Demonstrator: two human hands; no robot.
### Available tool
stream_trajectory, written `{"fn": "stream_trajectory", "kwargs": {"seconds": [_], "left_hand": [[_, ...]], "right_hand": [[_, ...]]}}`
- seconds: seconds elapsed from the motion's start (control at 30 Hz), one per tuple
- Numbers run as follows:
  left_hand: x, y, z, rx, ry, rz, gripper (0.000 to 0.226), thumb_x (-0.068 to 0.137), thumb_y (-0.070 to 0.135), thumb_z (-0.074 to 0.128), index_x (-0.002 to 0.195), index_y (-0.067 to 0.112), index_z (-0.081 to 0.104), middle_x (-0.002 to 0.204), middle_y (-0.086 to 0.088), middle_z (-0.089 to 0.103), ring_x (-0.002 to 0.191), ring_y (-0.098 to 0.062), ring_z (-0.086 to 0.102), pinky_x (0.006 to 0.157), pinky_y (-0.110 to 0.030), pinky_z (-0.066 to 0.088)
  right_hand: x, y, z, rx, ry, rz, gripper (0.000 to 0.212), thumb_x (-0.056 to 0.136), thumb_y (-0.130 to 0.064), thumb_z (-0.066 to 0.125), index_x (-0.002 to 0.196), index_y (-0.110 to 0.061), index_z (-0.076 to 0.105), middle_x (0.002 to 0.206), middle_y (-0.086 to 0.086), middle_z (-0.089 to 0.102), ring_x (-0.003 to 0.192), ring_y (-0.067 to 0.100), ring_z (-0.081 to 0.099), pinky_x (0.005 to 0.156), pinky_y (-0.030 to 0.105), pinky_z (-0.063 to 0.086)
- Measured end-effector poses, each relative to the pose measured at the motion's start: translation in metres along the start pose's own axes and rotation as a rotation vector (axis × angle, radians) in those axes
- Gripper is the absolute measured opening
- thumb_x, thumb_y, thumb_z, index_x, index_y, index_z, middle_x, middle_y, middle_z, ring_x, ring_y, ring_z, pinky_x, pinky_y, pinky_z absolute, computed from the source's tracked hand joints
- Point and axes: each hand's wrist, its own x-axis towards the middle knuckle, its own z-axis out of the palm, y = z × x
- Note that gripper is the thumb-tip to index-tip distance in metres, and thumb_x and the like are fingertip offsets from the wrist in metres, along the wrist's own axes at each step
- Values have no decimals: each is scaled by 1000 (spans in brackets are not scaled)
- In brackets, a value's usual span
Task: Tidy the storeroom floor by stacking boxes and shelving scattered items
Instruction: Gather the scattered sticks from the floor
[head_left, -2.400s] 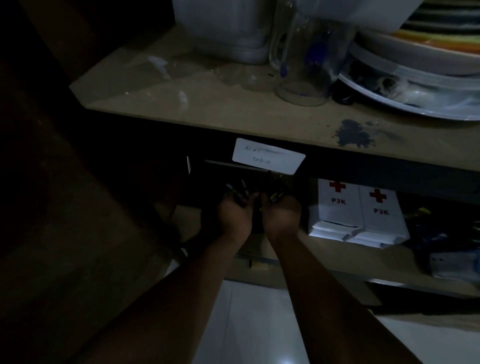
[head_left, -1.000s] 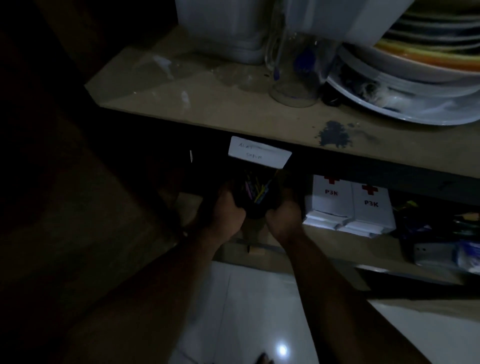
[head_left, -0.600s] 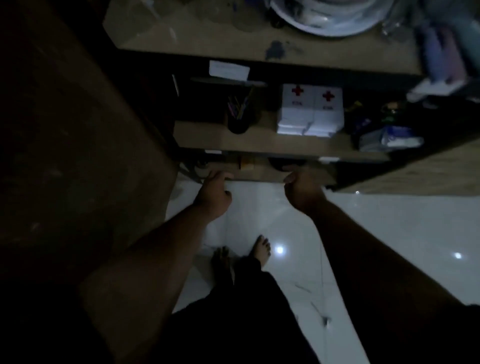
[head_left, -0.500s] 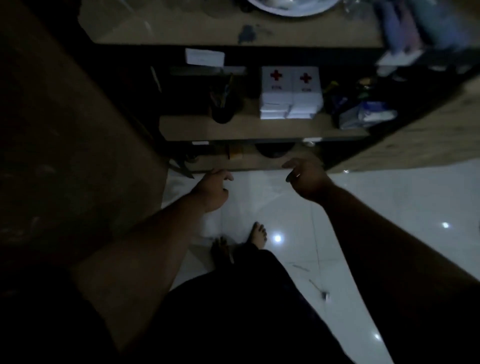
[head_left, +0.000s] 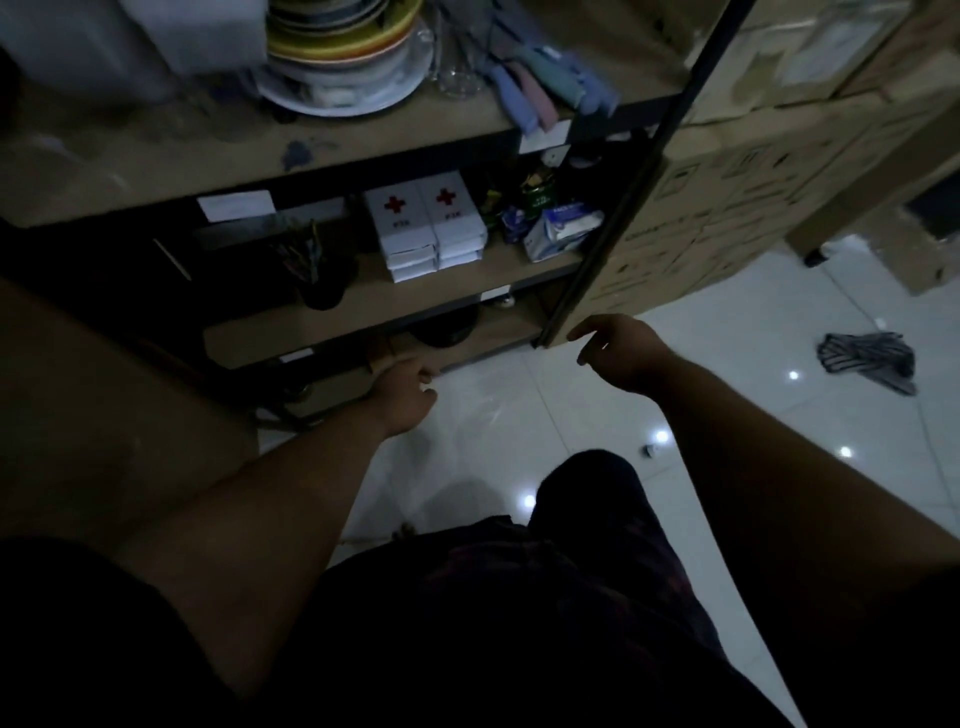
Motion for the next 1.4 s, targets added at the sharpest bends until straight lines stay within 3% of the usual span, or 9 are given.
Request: {"fn": "stream_trajectory", "kwargs": {"seconds": [0.1, 0.2, 0.3, 0.47, 0.6, 0.83, 1.03, 1.4], "left_hand": [[0, 22, -2, -49, 63, 31, 31, 93, 17, 68, 123, 12, 60, 119, -7, 61, 112, -26, 61, 98, -38, 52], [-1, 50, -3, -77, 249, 30, 40, 90, 24, 73, 124, 12, 59, 124, -8, 52, 108, -23, 58, 95, -34, 49], [-8, 78, 6, -85, 378, 4, 46, 91, 32, 72, 130, 16, 55, 127, -2, 46, 109, -17, 52, 99, -29, 44], [-38, 119, 88, -106, 618, -147, 43, 91, 31, 70, 128, 13, 57, 133, -11, 46, 118, -26, 50, 105, -34, 43], [-88, 165, 187, -216, 767, -223, 37, 90, 20, 73, 121, 6, 60, 128, -18, 49, 122, -33, 50, 110, -41, 43], [-188, 210, 276, -137, 763, -384, 47, 91, 33, 73, 131, 18, 55, 139, -11, 46, 133, -29, 44, 116, -40, 35], [-258, 206, 321, -154, 803, -497, 43, 88, 39, 73, 124, 24, 57, 135, -9, 45, 116, -34, 58, 104, -47, 49], [-405, 193, 471, -215, 822, -604, 43, 88, 27, 77, 125, 11, 62, 131, -15, 53, 125, -33, 52, 111, -35, 36]], "right_hand": [[8, 1, -5, -106, 7, -76, 34, 94, -23, 65, 128, -18, 66, 117, 9, 71, 113, 29, 64, 98, 37, 50], [19, 7, -9, -134, -22, -93, 60, 92, -42, 68, 145, -22, 49, 134, 10, 62, 125, 33, 57, 105, 39, 47], [30, 24, -11, -217, 14, -217, 79, 85, -63, 59, 151, -28, 34, 142, 14, 53, 128, 38, 52, 103, 47, 48], [2, 99, -20, -321, 119, -398, 76, 90, -60, 56, 154, -28, 30, 144, 12, 50, 129, 36, 48, 101, 48, 48], [-33, 195, -39, -172, -18, -369, 76, 91, -54, 62, 153, -23, 32, 140, 19, 51, 126, 40, 50, 99, 46, 49], [-55, 306, -64, -135, -139, -314, 75, 94, -48, 62, 155, -18, 30, 151, 19, 43, 135, 40, 45, 108, 46, 44], [-84, 349, -44, -219, -194, -346, 71, 95, -45, 61, 155, -20, 30, 147, 16, 47, 131, 38, 48, 105, 47, 45], [-167, 384, 41, -227, -288, -381, 63, 94, -37, 63, 147, -15, 39, 135, 20, 57, 123, 39, 56, 102, 45, 48]]}}
